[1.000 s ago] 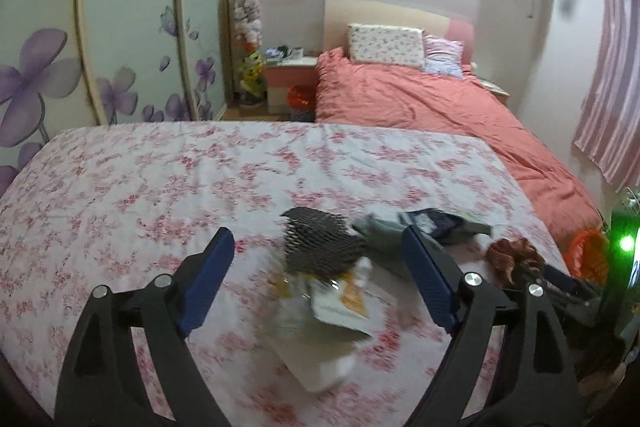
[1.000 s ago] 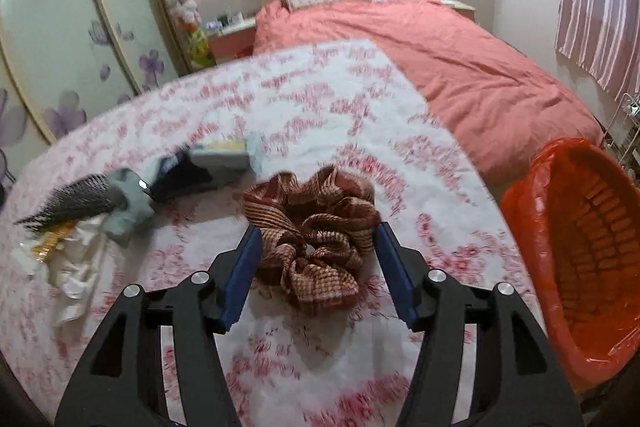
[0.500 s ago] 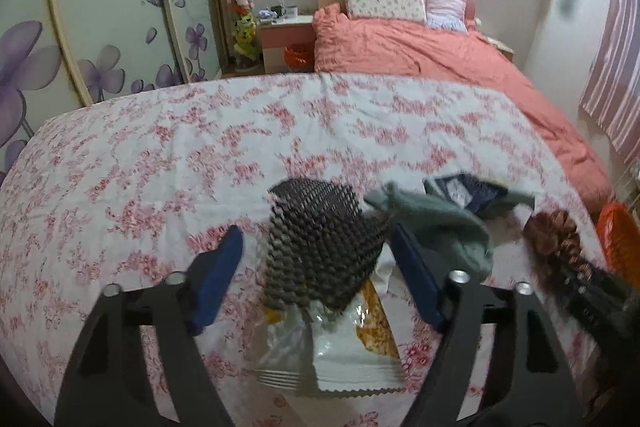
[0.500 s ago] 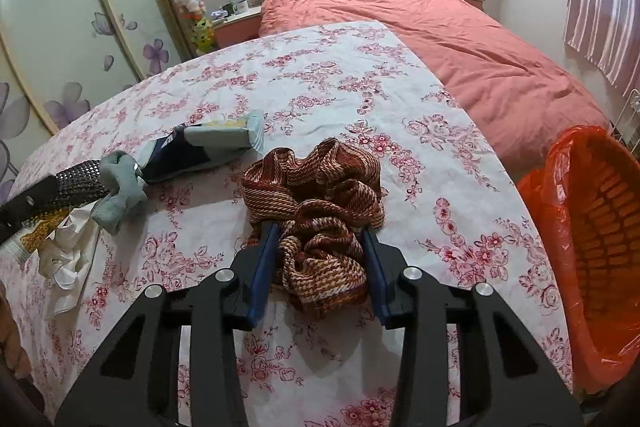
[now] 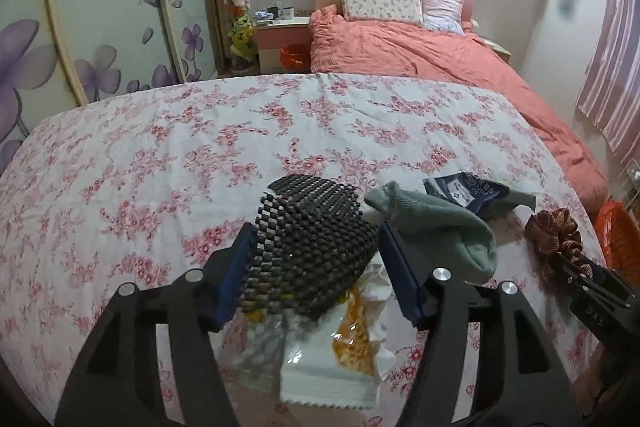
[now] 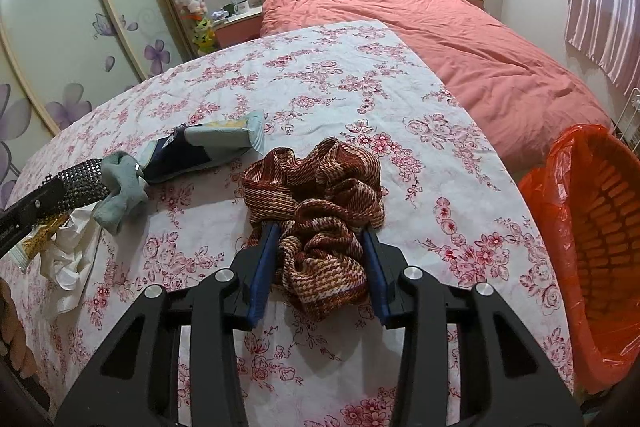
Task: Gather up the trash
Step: 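Grasp the brown scrunchie with the right gripper while left grasps the black mesh hairbrush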
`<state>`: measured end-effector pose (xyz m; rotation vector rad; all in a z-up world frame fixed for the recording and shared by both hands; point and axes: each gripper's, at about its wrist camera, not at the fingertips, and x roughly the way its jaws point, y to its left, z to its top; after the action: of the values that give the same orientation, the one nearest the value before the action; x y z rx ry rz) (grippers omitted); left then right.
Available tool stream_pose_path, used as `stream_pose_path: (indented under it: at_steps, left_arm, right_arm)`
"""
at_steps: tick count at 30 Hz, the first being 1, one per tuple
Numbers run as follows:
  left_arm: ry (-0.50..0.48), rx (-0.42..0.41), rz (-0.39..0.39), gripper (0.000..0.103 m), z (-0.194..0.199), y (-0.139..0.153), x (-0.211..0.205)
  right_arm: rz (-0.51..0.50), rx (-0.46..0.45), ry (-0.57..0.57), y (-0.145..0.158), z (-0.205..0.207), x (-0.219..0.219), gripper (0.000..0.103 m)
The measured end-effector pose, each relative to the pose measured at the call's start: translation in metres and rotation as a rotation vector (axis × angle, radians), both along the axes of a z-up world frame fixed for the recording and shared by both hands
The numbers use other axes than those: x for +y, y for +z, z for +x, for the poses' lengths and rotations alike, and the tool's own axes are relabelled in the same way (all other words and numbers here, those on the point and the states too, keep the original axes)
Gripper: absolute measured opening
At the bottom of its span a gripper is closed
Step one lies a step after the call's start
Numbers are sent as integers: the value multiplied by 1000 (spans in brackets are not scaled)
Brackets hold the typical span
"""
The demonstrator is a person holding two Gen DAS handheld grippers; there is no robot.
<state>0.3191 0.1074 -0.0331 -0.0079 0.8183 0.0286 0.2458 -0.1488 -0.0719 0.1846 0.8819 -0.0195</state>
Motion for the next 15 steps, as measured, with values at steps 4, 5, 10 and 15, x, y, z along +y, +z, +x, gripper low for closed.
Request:
stream_pose_path:
  at_steps: [4, 5, 10, 15]
  left_arm:
    - [-19, 10, 17, 26, 6, -3, -5]
    - [-21, 9, 22, 24, 5, -3, -5]
    - [-24, 15, 34, 26, 4, -6, -4]
    - [-35, 2, -9, 16, 1, 2, 1]
  right_arm:
    - [0, 0, 4, 0, 0, 0, 42]
    - [0, 0, 4, 0, 0, 0, 42]
    - [-6, 0, 13, 1, -3, 3, 41]
    - [1, -6, 32, 3, -7, 1, 25]
